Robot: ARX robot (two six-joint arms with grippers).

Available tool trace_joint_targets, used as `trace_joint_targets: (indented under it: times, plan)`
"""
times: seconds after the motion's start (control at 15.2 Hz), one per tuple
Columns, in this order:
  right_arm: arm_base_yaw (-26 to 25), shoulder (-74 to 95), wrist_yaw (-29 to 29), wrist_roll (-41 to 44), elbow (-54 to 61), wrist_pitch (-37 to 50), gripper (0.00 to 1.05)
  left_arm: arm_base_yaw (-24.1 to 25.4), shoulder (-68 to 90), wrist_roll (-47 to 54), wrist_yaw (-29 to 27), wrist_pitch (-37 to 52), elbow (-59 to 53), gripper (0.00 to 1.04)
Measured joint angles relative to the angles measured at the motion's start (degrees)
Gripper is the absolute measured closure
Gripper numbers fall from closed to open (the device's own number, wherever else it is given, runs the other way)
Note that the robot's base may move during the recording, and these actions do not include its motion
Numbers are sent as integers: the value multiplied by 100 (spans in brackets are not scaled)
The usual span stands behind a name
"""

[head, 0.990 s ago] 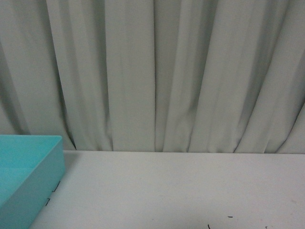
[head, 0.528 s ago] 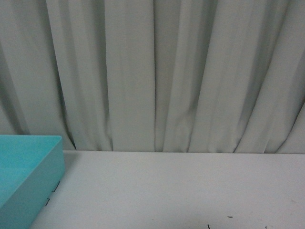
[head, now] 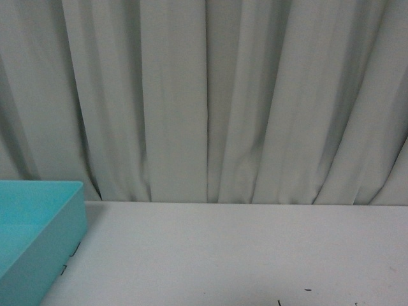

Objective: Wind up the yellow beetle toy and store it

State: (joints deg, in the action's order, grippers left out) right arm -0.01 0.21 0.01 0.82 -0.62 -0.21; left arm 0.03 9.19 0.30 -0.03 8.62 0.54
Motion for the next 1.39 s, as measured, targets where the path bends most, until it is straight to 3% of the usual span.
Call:
trace_joint_targets:
  times: [0.07, 0.53, 0.59, 1.06, 1.12, 1.39]
  plan:
    - [0, 0, 0, 0, 0, -2, 7, 0, -621, 2, 20, -870, 4, 103]
    - [0, 0, 0, 0, 0, 0, 7, 0, -890, -4, 0, -881, 2, 103]
    - [0, 0, 0, 0, 0, 0, 7, 0, -890, -13, 0, -881, 2, 96]
    - [0, 0, 0, 0, 0, 0, 7, 0, -890, -13, 0, -881, 2, 12]
    - [0, 0, 0, 0, 0, 0, 7, 0, -890, -9, 0, -881, 2, 5]
    - [0, 0, 0, 0, 0, 0, 7, 0, -890, -11, 0, -881, 2, 7]
